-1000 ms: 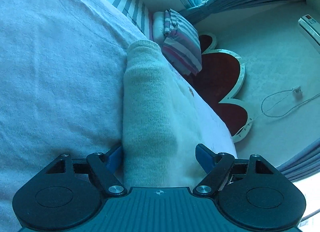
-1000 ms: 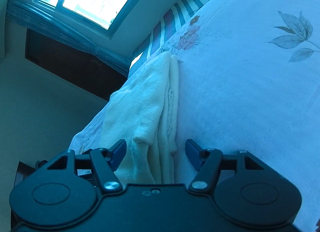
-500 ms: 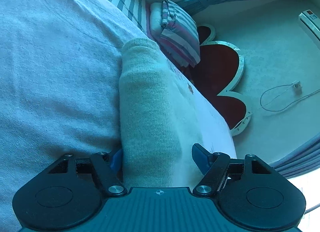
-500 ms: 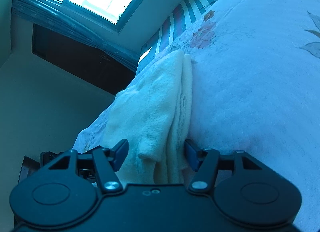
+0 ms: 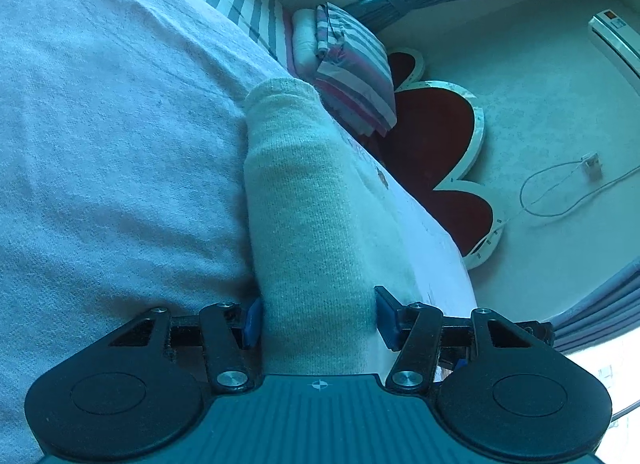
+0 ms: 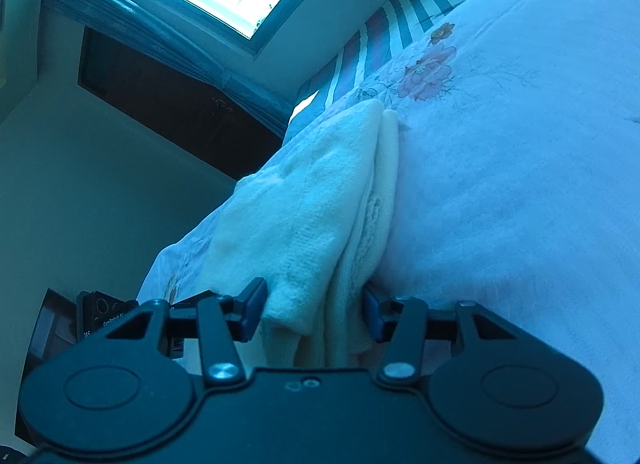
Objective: Fold small clothes
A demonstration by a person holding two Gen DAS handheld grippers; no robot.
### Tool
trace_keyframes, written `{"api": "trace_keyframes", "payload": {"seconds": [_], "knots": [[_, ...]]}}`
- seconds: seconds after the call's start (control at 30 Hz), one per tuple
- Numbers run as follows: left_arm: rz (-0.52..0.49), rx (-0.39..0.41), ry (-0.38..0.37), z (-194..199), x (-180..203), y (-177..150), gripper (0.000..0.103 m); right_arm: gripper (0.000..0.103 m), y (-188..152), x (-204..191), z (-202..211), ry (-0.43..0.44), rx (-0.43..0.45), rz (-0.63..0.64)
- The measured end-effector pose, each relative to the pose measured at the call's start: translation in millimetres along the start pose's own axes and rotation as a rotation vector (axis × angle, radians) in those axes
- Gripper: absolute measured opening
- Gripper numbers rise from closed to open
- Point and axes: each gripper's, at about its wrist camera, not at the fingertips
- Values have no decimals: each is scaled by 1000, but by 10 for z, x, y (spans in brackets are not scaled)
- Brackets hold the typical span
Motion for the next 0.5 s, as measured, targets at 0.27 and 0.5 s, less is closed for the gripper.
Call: {"api": "trace_keyframes", "payload": {"seconds": [0.27, 0.5], "knots": [[-65, 21, 43, -28, 151, 4, 54, 47, -29, -1, -15, 7, 13, 40], [-106, 25, 108, -23, 276, 8, 47, 42, -44, -19, -9, -17, 22, 47]]}}
Point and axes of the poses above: each gripper's, at about its wrist camera, not at the fingertips, and z roughly against the way its jaws point, x to its right, y to its top, and after that the axes turned 11 degrees about -z, right-handed
